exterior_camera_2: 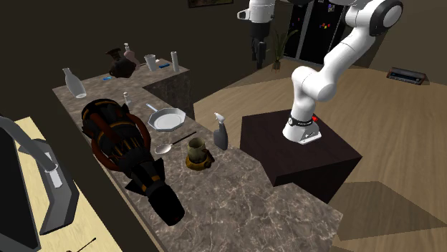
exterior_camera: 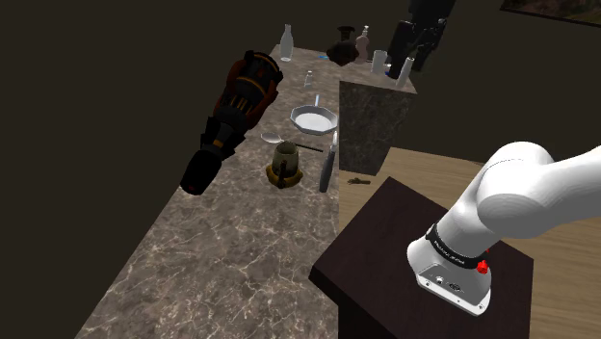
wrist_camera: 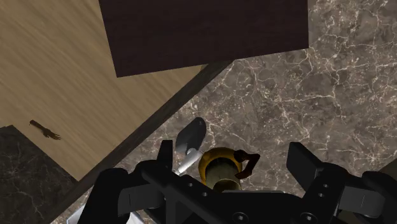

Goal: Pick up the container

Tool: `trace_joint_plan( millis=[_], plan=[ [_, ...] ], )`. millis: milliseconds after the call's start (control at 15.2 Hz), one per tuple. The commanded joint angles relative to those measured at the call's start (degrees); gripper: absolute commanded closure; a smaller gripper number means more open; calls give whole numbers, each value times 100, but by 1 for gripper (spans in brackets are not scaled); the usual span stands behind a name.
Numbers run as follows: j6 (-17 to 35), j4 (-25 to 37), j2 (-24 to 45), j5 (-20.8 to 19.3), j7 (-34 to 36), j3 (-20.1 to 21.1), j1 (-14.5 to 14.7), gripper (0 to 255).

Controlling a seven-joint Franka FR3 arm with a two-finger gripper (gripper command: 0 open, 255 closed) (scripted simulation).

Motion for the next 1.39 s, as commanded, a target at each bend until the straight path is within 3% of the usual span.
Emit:
trace_joint_plan(
  millis=[0,660,1320],
  plan=[
    [0,0,0,0,0,0,0,0],
    [2032,-649,1312,123,9,-22,113,0],
    [3863,-463,3257,319,-70,-28,249,0]
  ],
)
